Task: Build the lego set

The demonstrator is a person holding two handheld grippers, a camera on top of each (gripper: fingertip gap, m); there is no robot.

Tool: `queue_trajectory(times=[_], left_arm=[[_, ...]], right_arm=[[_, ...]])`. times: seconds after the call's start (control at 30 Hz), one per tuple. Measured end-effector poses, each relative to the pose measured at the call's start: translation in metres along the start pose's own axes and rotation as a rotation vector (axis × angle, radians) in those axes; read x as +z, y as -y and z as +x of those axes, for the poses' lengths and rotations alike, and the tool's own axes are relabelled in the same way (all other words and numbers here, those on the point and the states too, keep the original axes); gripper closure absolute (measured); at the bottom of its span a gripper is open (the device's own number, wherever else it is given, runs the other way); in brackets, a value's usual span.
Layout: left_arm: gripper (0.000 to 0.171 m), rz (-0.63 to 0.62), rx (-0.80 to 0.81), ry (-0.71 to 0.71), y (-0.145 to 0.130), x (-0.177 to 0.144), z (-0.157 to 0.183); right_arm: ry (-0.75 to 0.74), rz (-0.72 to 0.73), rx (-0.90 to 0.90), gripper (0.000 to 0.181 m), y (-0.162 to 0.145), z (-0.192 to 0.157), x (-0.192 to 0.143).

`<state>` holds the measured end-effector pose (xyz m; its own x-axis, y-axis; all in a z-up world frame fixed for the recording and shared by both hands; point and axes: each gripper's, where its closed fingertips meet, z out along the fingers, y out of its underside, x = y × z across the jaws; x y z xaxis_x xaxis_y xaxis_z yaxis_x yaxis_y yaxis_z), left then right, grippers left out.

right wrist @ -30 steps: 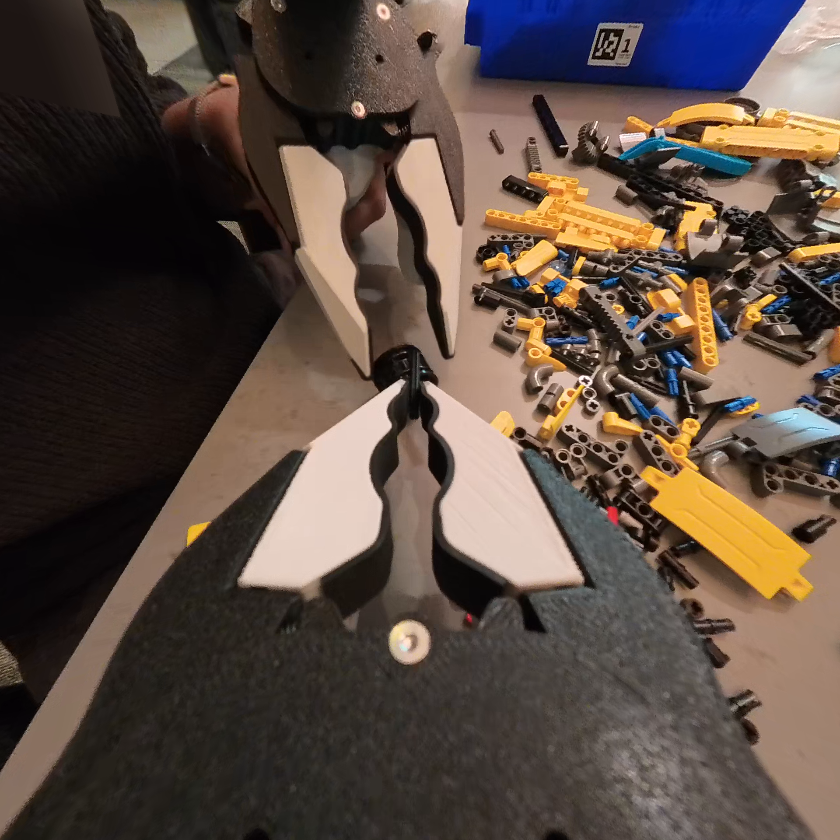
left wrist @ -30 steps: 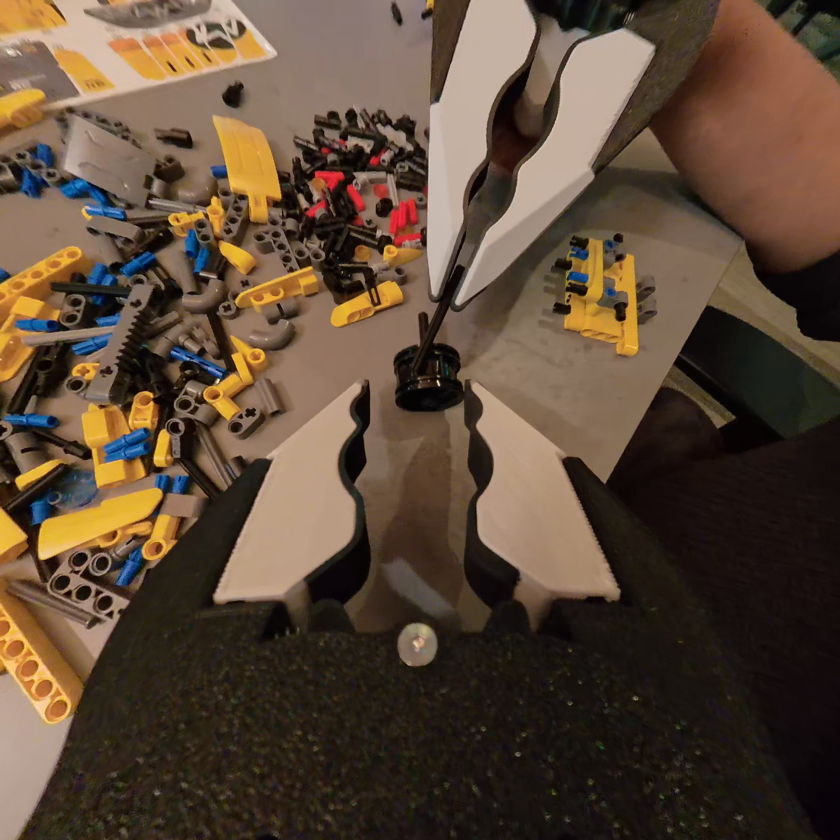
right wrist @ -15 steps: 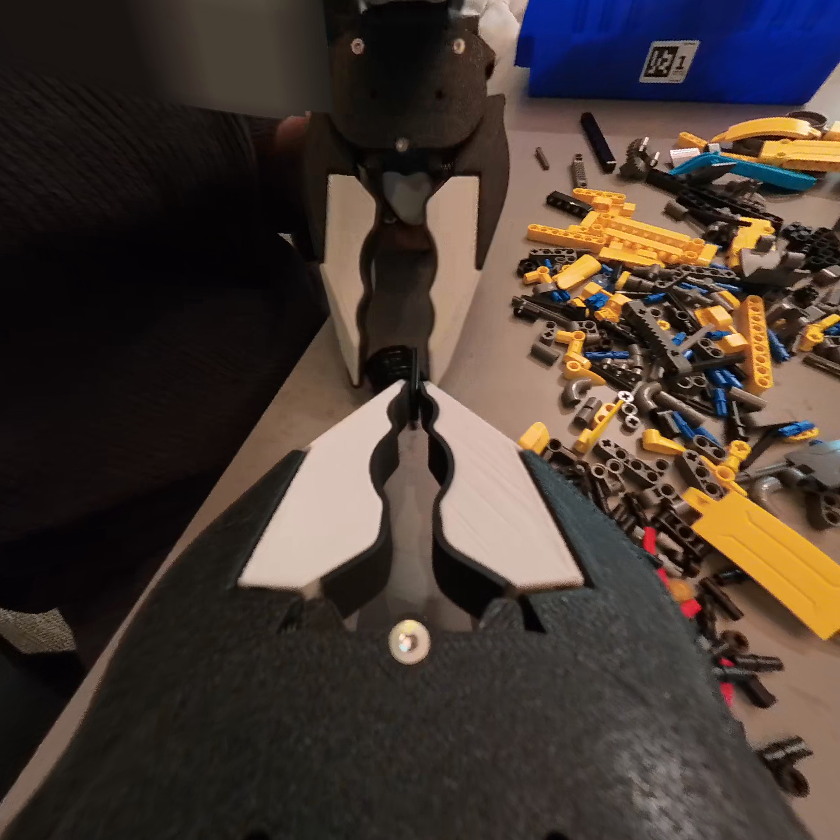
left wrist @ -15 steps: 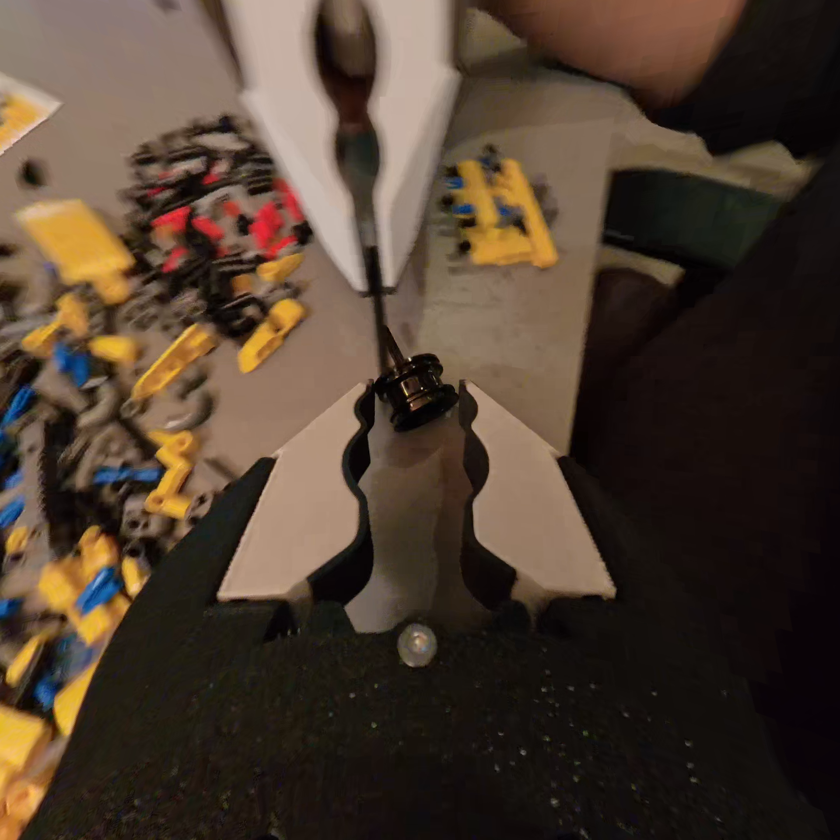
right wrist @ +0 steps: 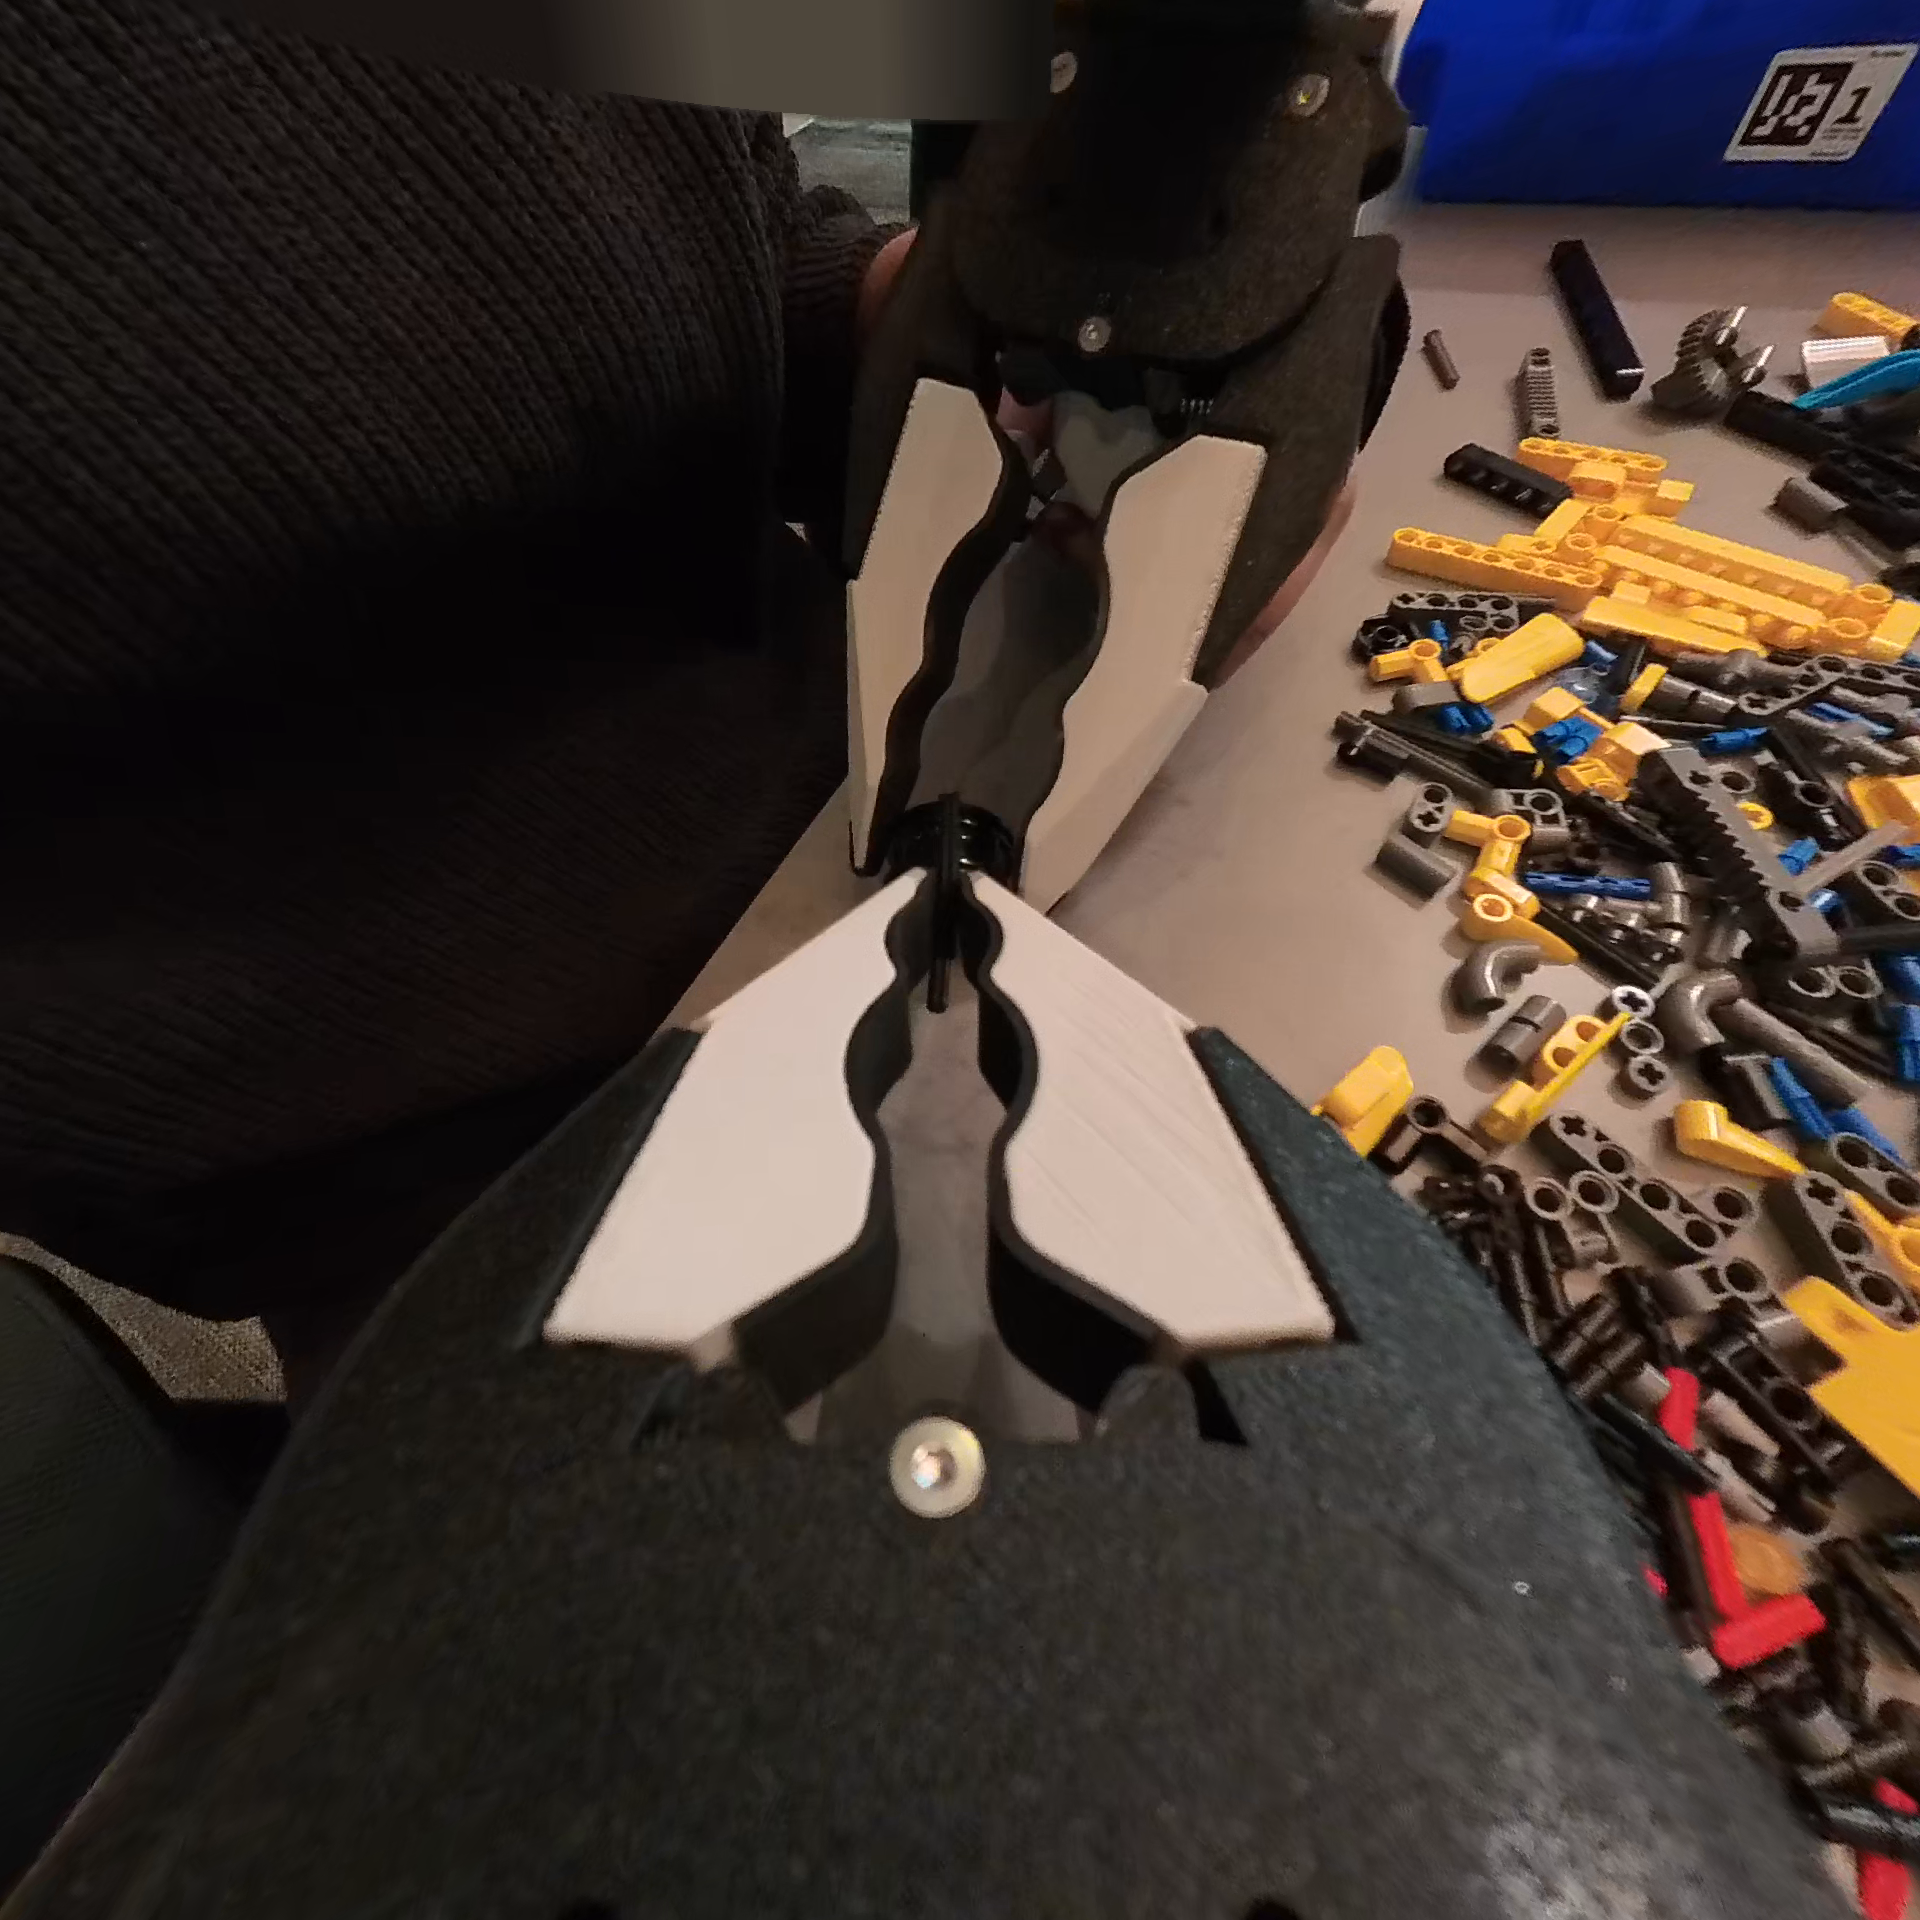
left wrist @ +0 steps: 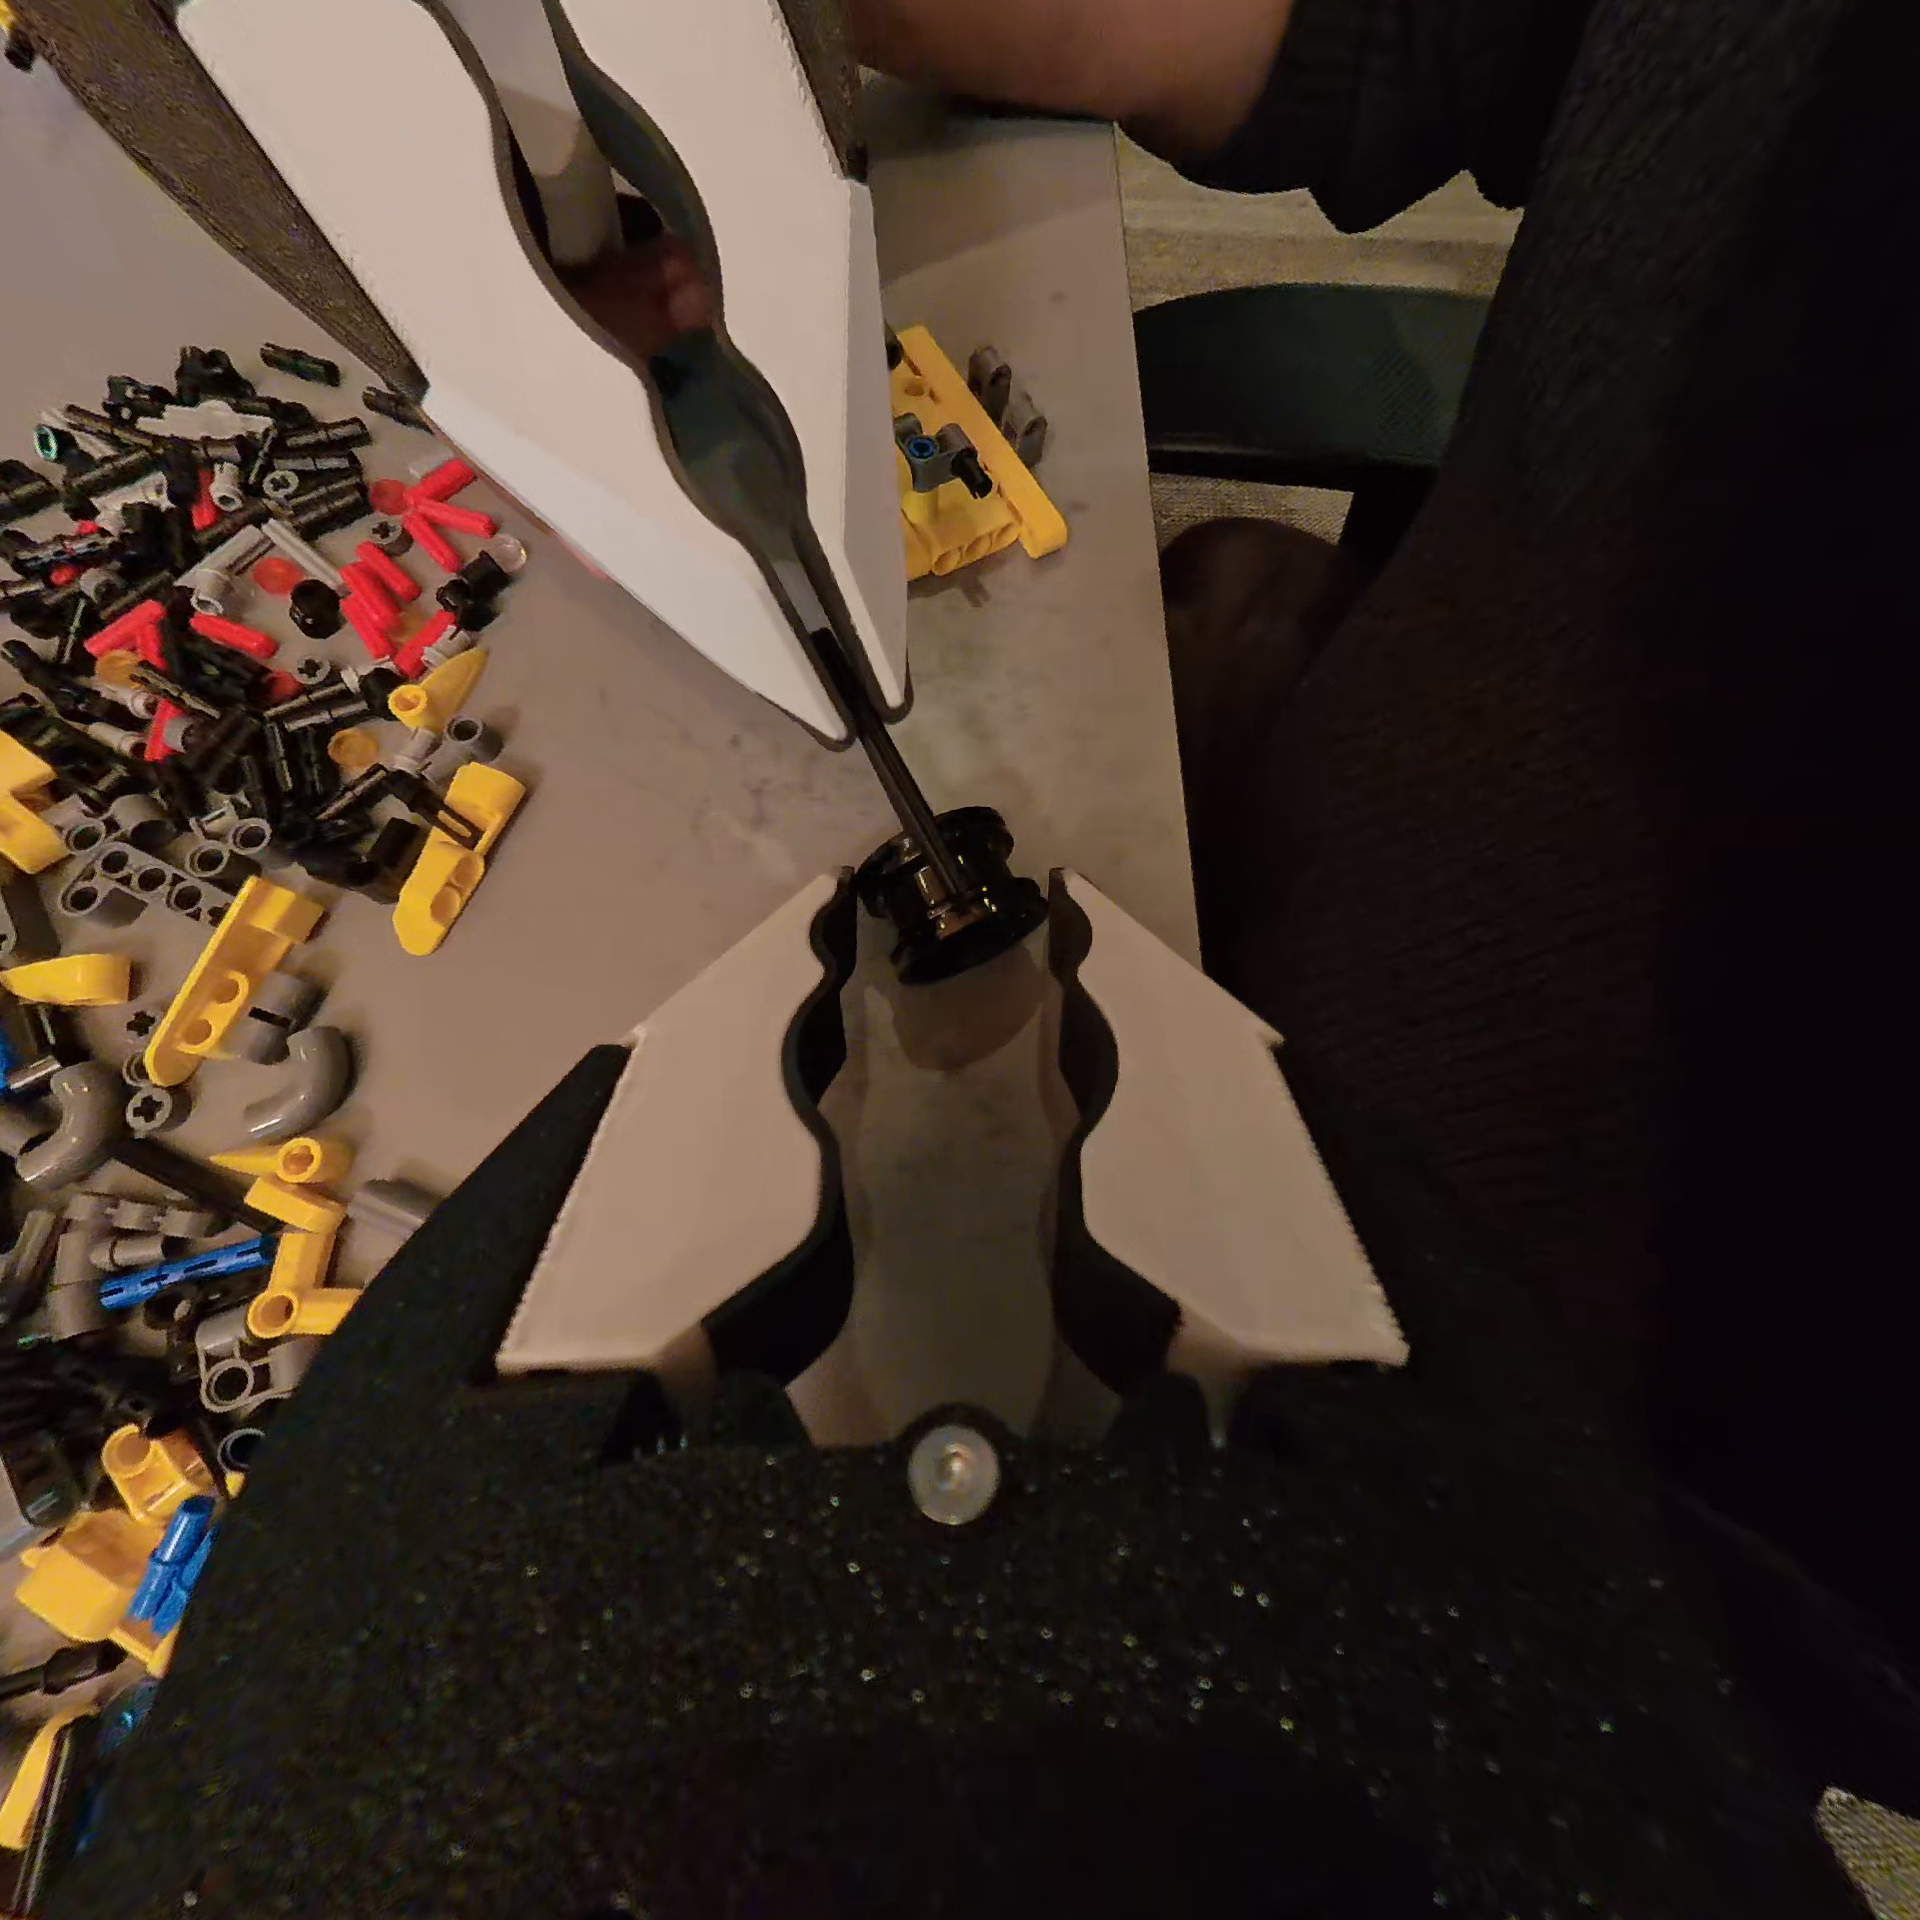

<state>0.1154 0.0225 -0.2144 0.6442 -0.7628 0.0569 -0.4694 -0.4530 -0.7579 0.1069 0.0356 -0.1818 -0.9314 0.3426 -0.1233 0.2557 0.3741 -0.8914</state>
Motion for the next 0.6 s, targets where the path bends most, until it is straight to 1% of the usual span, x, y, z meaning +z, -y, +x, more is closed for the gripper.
queue_trajectory(times=[0.23, 0.6], left_arm=[[0.135, -0.002, -0.004, -0.003, -0.0002, 0.0003, 0.0000], [0.135, -0.006, -0.002, -0.002, -0.0007, 0.0008, -0.0001]], right_arm=[[-0.009, -0.050, 0.001, 0.177, -0.0067, 0.0004, 0.0043], [-0.011, -0.059, -0.003, 0.177, -0.0078, 0.0003, 0.0052]])
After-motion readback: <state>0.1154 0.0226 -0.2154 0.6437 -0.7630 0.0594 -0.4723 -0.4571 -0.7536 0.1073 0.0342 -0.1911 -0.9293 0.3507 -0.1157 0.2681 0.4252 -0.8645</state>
